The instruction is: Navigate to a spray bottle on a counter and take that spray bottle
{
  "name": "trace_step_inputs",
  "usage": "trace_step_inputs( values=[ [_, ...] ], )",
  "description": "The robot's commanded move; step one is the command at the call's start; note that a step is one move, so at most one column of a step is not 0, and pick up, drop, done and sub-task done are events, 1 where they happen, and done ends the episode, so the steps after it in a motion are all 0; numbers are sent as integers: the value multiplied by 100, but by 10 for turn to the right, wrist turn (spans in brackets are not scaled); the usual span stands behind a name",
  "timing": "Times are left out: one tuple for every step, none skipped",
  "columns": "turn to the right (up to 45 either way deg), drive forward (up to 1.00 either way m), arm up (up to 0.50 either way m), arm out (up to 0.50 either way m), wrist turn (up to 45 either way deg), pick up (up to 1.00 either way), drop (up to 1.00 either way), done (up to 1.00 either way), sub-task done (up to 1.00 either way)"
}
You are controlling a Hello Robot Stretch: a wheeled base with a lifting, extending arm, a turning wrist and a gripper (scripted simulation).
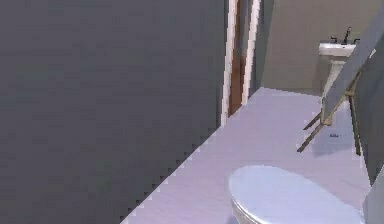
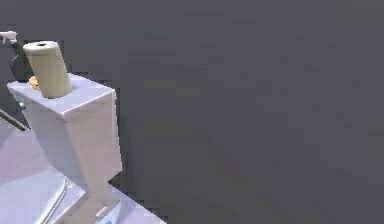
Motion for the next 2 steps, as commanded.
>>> trace_step_inputs(
  values=[
    [0,45,0,0,0,0,0,0,0],
    [-210,0,0,0,0,0,0,0,0]
  ],
)
